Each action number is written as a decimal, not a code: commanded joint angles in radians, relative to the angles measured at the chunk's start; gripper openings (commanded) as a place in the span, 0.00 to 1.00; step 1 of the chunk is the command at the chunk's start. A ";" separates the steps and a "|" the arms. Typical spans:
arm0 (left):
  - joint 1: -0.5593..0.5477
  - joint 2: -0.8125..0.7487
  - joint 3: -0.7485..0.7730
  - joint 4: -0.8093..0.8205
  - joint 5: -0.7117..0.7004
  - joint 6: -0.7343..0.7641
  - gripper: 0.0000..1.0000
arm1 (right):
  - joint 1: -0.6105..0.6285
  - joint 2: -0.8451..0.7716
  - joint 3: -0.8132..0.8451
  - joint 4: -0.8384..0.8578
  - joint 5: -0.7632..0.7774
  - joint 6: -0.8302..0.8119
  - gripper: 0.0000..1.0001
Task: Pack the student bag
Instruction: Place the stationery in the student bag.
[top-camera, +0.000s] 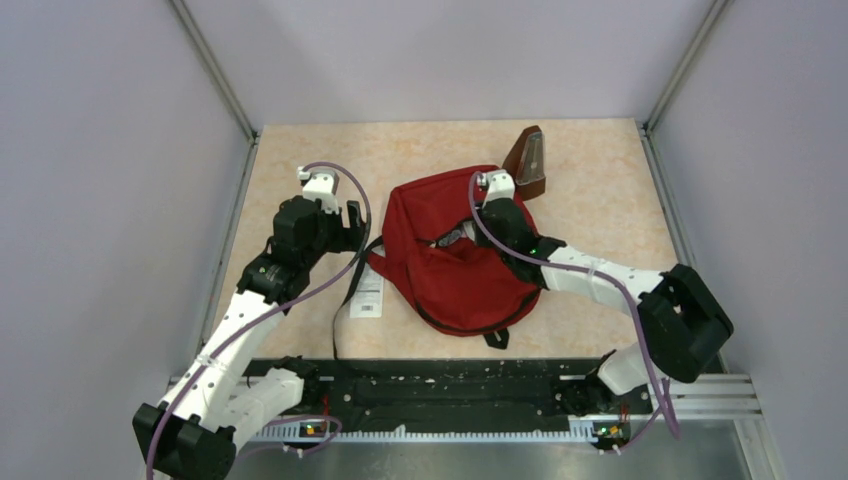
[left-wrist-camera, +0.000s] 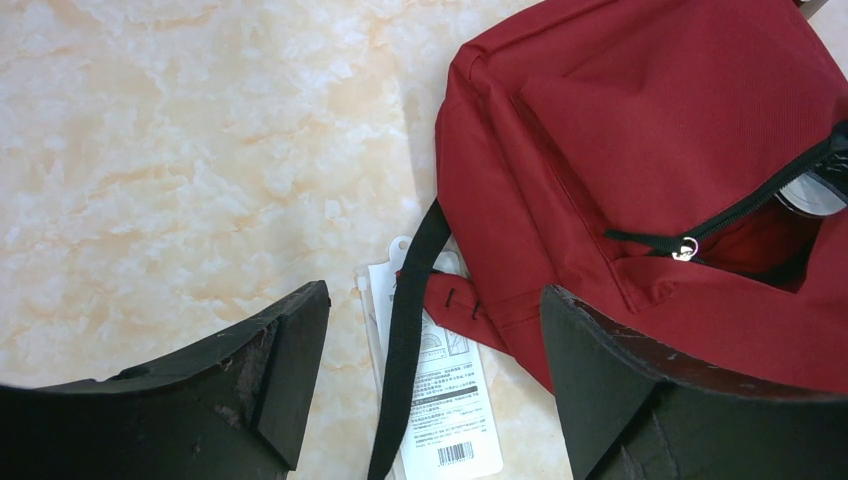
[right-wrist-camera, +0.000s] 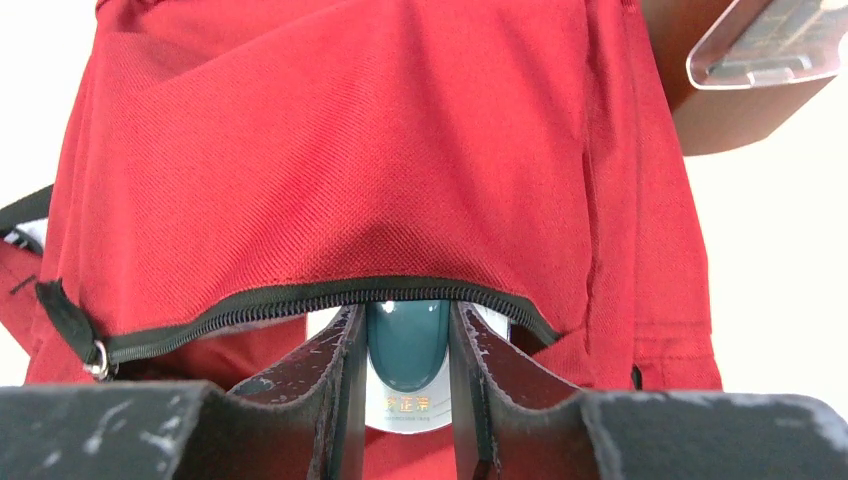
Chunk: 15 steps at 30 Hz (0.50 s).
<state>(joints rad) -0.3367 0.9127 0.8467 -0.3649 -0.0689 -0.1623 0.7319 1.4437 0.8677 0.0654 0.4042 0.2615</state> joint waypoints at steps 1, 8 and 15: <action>0.002 -0.002 -0.006 0.047 -0.002 0.000 0.82 | -0.008 0.068 0.016 0.266 0.045 -0.054 0.00; 0.003 0.000 -0.006 0.047 0.000 0.000 0.82 | -0.008 0.196 0.028 0.348 0.065 -0.087 0.00; 0.002 0.003 -0.006 0.047 0.001 0.000 0.82 | -0.008 0.153 0.037 0.265 0.039 -0.059 0.22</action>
<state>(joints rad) -0.3367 0.9127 0.8467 -0.3649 -0.0685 -0.1623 0.7319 1.6272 0.8650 0.3107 0.4477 0.1936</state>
